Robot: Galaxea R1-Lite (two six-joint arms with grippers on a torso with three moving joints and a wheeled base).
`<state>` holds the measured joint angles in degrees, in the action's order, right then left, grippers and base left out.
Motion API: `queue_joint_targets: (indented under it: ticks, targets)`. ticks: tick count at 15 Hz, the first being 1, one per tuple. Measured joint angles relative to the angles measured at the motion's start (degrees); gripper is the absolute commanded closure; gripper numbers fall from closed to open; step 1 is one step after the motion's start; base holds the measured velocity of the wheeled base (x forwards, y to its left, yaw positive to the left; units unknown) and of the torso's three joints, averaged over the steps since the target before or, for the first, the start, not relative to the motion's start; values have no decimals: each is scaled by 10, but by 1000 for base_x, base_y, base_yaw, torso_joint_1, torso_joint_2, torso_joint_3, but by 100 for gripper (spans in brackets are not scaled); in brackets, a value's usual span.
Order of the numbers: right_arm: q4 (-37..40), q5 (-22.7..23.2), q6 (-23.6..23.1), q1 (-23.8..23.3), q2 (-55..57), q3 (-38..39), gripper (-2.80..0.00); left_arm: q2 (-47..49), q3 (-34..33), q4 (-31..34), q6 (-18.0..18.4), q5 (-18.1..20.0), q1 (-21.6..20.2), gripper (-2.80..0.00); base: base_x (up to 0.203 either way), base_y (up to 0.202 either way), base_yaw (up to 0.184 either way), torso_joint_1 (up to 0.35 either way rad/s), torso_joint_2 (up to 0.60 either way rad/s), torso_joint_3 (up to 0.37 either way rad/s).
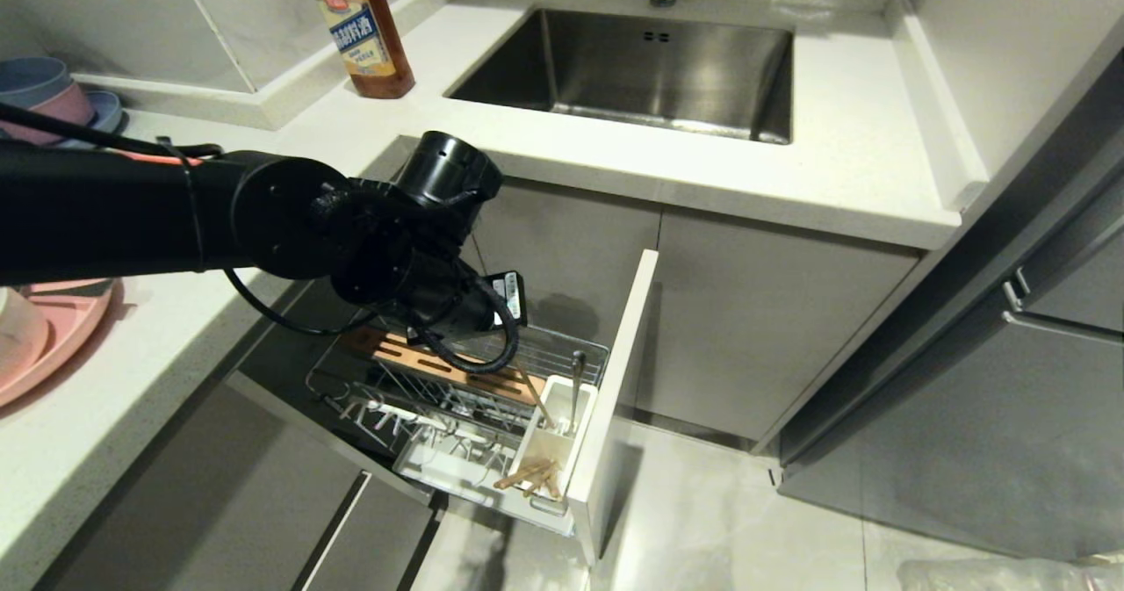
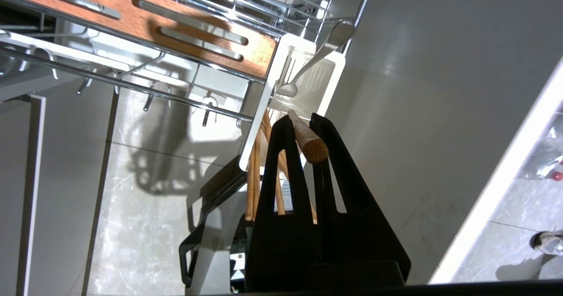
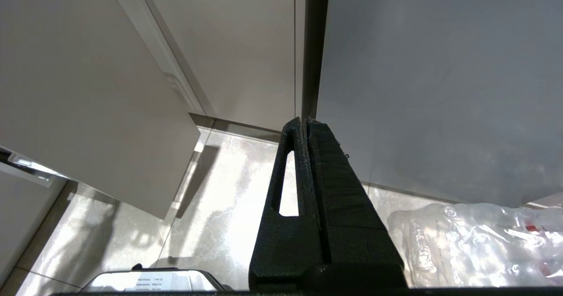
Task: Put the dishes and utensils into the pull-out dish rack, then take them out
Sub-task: Take the chopsticks out of the cupboard
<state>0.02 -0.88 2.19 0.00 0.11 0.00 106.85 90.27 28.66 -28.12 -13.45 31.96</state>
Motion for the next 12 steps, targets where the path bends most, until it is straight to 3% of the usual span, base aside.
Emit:
queue_joint_targets:
  ticks: [12]
  targets:
    - [0, 0, 0, 0, 0, 0, 0, -112, 18, 74, 15, 0, 1, 0, 0, 0, 0, 0, 0, 0]
